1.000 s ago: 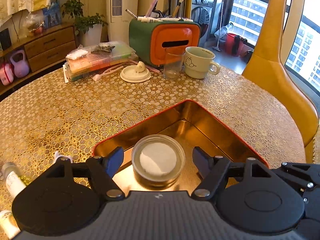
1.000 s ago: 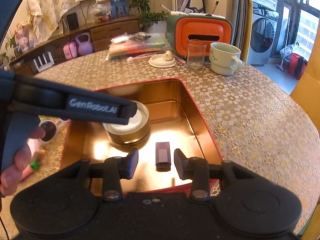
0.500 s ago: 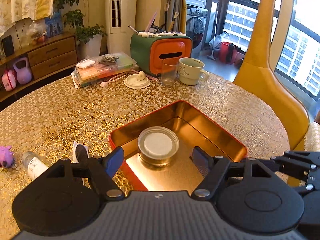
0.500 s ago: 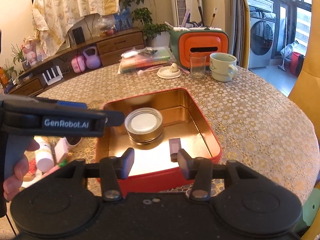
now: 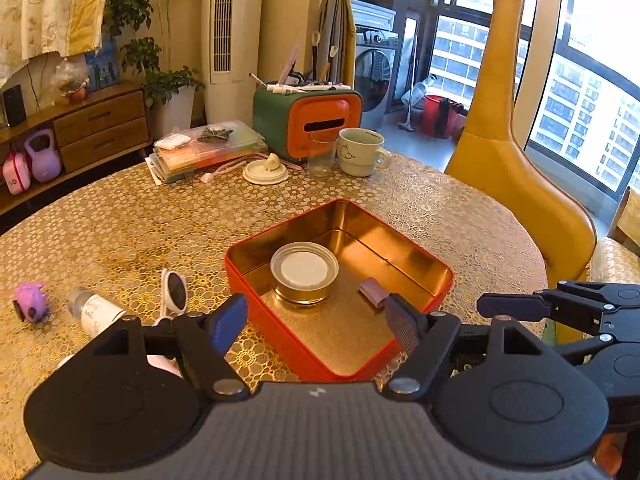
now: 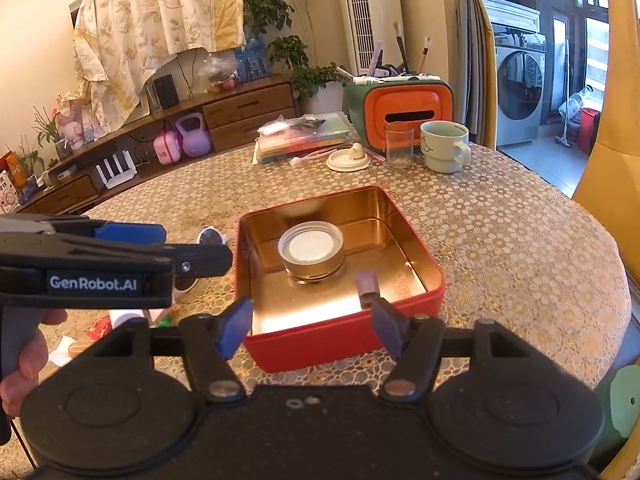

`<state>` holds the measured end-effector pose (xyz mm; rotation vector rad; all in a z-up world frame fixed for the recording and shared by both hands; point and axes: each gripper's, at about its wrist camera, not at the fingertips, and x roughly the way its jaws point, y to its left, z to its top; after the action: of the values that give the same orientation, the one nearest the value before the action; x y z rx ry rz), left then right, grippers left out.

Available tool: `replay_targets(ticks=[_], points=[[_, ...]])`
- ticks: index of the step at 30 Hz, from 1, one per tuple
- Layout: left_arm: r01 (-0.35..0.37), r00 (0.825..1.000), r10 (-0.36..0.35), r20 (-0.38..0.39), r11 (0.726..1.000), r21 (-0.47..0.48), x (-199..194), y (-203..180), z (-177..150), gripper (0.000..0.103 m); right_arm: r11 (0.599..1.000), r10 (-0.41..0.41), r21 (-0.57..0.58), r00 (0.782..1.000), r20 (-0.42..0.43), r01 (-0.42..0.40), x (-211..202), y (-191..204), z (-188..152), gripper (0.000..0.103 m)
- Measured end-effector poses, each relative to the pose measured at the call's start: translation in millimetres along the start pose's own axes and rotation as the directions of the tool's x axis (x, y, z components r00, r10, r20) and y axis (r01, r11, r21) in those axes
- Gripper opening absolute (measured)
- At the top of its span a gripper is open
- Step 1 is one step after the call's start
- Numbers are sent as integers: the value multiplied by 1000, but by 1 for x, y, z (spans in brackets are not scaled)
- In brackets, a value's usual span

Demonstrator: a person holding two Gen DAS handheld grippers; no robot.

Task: Organize rigid objects
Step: 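Lower and release the jar with the left gripper while the right gripper releases the purple block into the tin, then move both open grippers back toward the remaining items on the table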

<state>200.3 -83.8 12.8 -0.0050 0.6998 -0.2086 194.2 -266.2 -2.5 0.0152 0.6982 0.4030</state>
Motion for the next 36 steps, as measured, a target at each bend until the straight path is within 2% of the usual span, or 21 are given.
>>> replay_targets(ticks=[4, 9, 12, 18, 28, 36], points=[[-3, 1000, 3, 22, 1000, 4, -15, 3, -9, 80, 1000, 8, -2, 1000, 14, -8, -9, 7, -6, 78], [-1, 999, 2, 35, 1000, -16, -31, 10, -21, 80, 1000, 17, -13, 999, 30, -17, -19, 17, -12, 83], [3, 999, -1, 42, 999, -43, -41, 18, -30, 85, 999, 24, -27, 999, 35, -23, -23, 24, -17, 89], [-35, 997, 38, 60, 997, -66, -59, 33, -50, 85, 996, 57, -74, 997, 51, -54, -29, 41, -25, 102], [-97, 992, 106, 70, 988, -118, -86, 71, -80, 85, 993, 78, -94, 996, 29, -75, -22, 68, -33, 103], [-146, 987, 153, 50, 982, -115, -101, 102, -105, 85, 988, 99, -119, 995, 6, -98, -13, 90, -34, 103]])
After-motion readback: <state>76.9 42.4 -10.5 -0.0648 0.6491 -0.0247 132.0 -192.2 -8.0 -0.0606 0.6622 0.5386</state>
